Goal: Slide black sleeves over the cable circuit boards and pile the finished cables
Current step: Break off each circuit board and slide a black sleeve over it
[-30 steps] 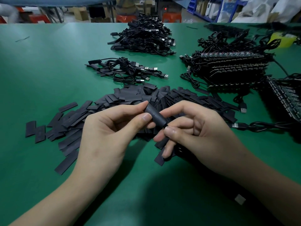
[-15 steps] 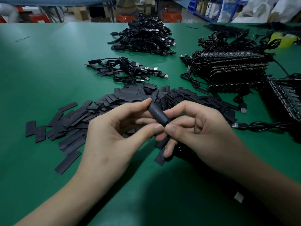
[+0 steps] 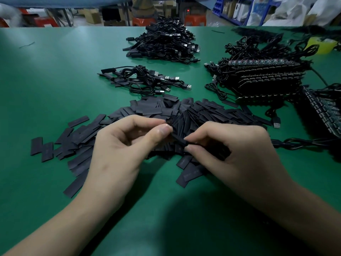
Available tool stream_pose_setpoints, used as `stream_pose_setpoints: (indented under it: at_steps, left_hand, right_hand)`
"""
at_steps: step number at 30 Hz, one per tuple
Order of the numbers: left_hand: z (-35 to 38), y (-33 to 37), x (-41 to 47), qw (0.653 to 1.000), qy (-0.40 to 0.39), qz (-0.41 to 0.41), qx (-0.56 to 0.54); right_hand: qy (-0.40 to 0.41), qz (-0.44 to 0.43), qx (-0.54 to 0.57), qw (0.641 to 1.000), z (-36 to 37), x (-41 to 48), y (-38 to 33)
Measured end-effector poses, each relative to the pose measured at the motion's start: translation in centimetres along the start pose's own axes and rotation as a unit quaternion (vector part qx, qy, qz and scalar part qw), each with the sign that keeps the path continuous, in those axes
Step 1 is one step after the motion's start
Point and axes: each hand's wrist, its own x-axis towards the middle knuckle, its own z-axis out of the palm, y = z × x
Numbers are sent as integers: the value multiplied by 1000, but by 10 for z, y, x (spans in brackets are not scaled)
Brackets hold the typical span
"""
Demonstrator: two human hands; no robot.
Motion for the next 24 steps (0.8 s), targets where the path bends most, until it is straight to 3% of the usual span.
stream_pose_setpoints:
  at_steps: [3, 6, 9, 14, 21, 24]
  left_hand:
    - [-2, -2, 3, 999, -11, -24, -46]
    - [-5, -4, 6, 996, -15, -28, -83]
    - [-7, -5, 9, 993, -3, -42, -111]
    - [-9, -6, 11, 987, 18, -61, -146]
    - [-10, -5, 11, 983, 29, -74, -166]
    - [-12, -3, 11, 987, 19, -64, -147]
  right_hand:
    - [-14, 39, 64, 997, -1, 2, 1]
    - [-80, 119, 172, 975, -3, 5, 4]
    - [-126, 134, 145, 972, -3, 6, 8]
    - [-139, 111, 90, 980, -5, 8, 5]
    - [-186, 191, 217, 939, -13, 14, 4]
    - [-157, 179, 188, 953, -18, 20, 5]
